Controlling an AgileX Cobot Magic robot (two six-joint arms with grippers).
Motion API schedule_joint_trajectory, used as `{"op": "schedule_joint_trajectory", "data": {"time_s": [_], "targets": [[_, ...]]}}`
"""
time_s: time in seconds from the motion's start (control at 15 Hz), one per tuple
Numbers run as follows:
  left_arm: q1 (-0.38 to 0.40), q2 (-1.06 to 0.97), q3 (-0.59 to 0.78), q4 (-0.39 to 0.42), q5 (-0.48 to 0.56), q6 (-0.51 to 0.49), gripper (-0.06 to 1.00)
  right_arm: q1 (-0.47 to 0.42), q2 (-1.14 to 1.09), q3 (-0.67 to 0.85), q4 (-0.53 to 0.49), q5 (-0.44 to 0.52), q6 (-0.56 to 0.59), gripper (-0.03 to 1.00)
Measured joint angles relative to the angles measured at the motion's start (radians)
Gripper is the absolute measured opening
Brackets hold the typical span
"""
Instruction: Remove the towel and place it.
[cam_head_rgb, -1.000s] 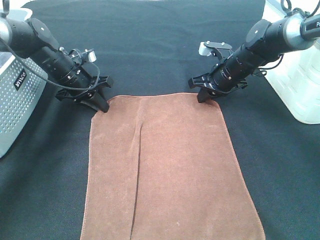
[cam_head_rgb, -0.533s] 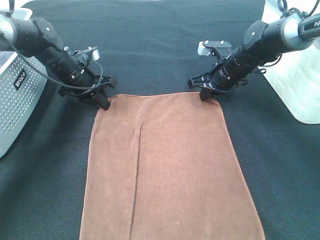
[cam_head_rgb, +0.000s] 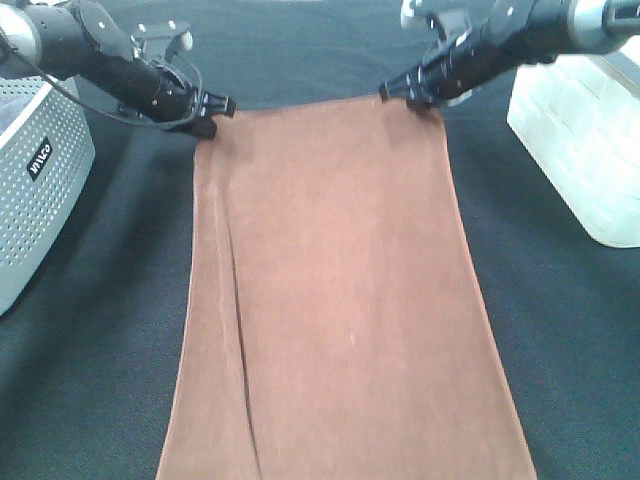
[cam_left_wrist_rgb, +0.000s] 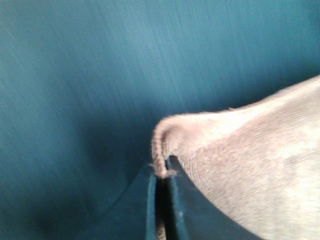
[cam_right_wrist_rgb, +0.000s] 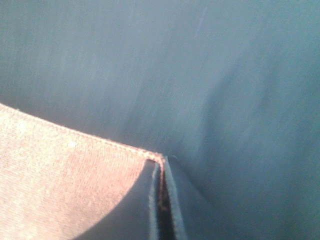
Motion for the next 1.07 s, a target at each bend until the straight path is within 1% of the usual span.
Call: {"op": "schedule_joint_trajectory", "data": {"time_s": [0.13, 0.2, 0.27, 0.33, 0.4, 0.47, 0.6, 0.67, 0.73, 0.8, 0.93, 1.07], "targets": [[-0.002, 0.000, -0.002, -0.005, -0.107, 0.000, 0.01, 0.000, 0.011, -0.012, -0.032, -0.074, 0.000, 0.00], [-0.002, 0.000, -0.002, -0.005, -0.107, 0.000, 0.01, 0.000, 0.011, -0.012, -0.032, -0.074, 0.000, 0.00], [-0.020, 0.000, -0.002, -0.005, -0.238, 0.012, 0.01, 0.000, 0.050, -0.014, -0.081, -0.172, -0.001, 0.00], [-0.020, 0.000, -0.002, -0.005, -0.238, 0.012, 0.01, 0.000, 0.050, -0.014, -0.081, -0.172, -0.001, 0.00], [-0.032, 0.008, -0.006, -0.004, -0.306, 0.026, 0.01, 0.000, 0.073, -0.014, -0.087, -0.227, -0.001, 0.00], [-0.041, 0.022, -0.014, -0.004, -0.349, 0.039, 0.01, 0.000, 0.094, -0.014, -0.089, -0.279, -0.001, 0.00], [-0.048, 0.074, -0.039, -0.004, -0.391, 0.042, 0.01, 0.000, 0.131, -0.014, -0.104, -0.420, -0.004, 0.00], [-0.048, 0.101, -0.043, -0.004, -0.404, 0.042, 0.01, 0.000, 0.137, -0.014, -0.113, -0.448, -0.005, 0.00], [-0.051, 0.139, -0.043, -0.004, -0.449, 0.042, 0.01, 0.002, 0.153, -0.014, -0.156, -0.523, -0.006, 0.00], [-0.055, 0.158, -0.047, -0.004, -0.496, 0.042, 0.01, 0.005, 0.163, -0.014, -0.186, -0.559, -0.005, 0.00], [-0.066, 0.185, -0.055, -0.004, -0.597, 0.030, 0.01, 0.005, 0.185, -0.014, -0.215, -0.621, 0.007, 0.00], [-0.072, 0.214, -0.093, -0.001, -0.637, 0.012, 0.01, 0.005, 0.219, -0.014, -0.230, -0.674, 0.011, 0.00]]}}
